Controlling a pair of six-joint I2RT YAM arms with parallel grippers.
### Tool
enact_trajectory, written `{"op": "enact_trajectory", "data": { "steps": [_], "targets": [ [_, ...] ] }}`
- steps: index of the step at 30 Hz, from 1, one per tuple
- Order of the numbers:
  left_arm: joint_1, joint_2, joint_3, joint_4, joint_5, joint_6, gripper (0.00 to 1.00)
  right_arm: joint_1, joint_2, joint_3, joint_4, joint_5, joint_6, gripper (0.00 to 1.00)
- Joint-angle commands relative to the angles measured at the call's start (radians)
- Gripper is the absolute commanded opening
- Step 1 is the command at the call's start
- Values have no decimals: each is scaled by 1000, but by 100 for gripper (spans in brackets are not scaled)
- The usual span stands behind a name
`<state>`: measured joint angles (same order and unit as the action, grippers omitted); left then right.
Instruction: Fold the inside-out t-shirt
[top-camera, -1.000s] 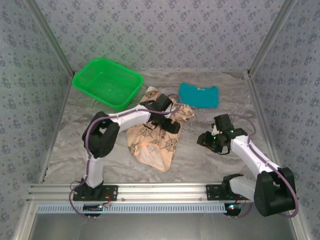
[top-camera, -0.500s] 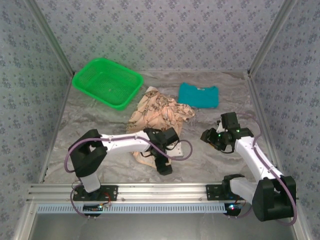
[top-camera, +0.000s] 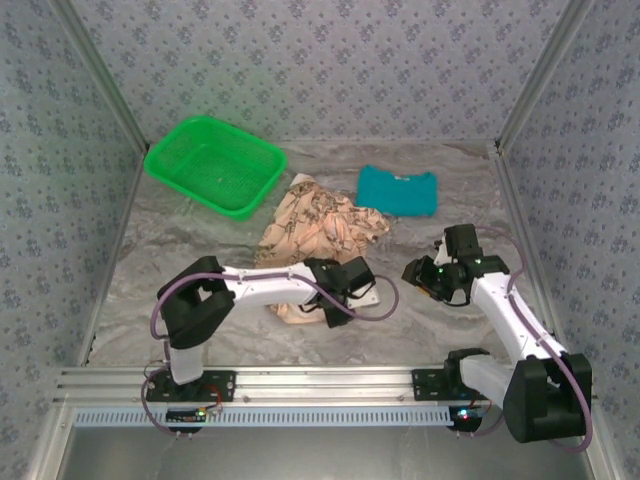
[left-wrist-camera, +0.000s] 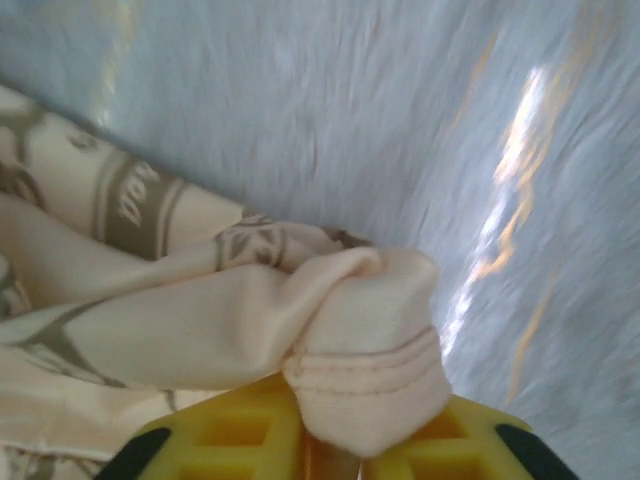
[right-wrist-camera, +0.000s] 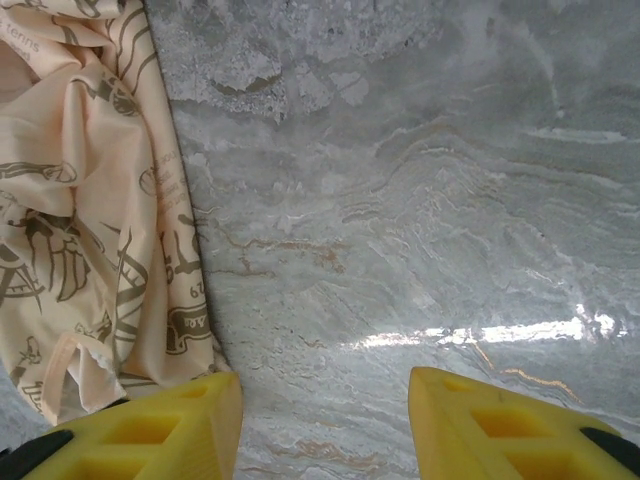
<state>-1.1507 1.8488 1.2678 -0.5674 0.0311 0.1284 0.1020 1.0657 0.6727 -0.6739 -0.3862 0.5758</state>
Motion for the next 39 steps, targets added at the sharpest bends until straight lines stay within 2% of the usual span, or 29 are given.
{"op": "enact_trajectory", "data": {
  "steps": [1, 3, 7, 11, 13, 16, 18, 23, 26, 27, 28, 29, 30, 31, 32, 36, 39],
  "targets": [
    [27, 6, 131, 60, 135, -124, 11, -11, -9, 23, -26, -3, -35, 49],
    [69, 29, 201, 72, 188, -236, 1, -8, -16, -5, 4, -40, -39, 49],
    [183, 64, 283, 167, 347, -476, 0, 43, -63, -88, 108, -98, -38, 51],
    [260, 74, 318, 238, 346, -624, 0, 151, -150, -162, 234, -102, -82, 53],
    [282, 87, 351, 232, 339, -665, 0, 247, -183, -188, 299, -91, -127, 53],
    [298, 91, 372, 243, 347, -701, 0, 399, -216, -195, 368, -8, -171, 53],
    [301, 83, 367, 255, 334, -713, 0, 469, -205, -187, 416, 44, -163, 60],
    [313, 64, 345, 273, 289, -757, 0, 555, -84, -154, 524, 51, -111, 65],
    [324, 48, 321, 288, 264, -785, 0, 620, 8, -138, 537, 177, -54, 63],
    [329, 39, 313, 295, 250, -795, 0, 636, 38, -135, 546, 203, -42, 60],
    [335, 31, 307, 300, 243, -803, 0, 650, 60, -130, 545, 231, -34, 50],
    [344, 22, 302, 303, 235, -811, 0, 659, 78, -117, 542, 249, -38, 27],
    [354, 6, 300, 302, 223, -820, 0, 664, 79, -100, 529, 255, -62, 11],
    [367, -11, 296, 303, 216, -823, 0, 666, 65, -77, 491, 272, -97, 4],
    [384, -37, 296, 297, 200, -824, 0, 662, 33, -43, 433, 308, -148, 0],
    [468, -165, 358, 198, 73, -865, 0, 571, -88, 138, 242, 339, -387, 0],
    [517, -237, 453, 129, 17, -862, 0, 465, -52, 341, 137, 348, -513, 0]
  ]
}}
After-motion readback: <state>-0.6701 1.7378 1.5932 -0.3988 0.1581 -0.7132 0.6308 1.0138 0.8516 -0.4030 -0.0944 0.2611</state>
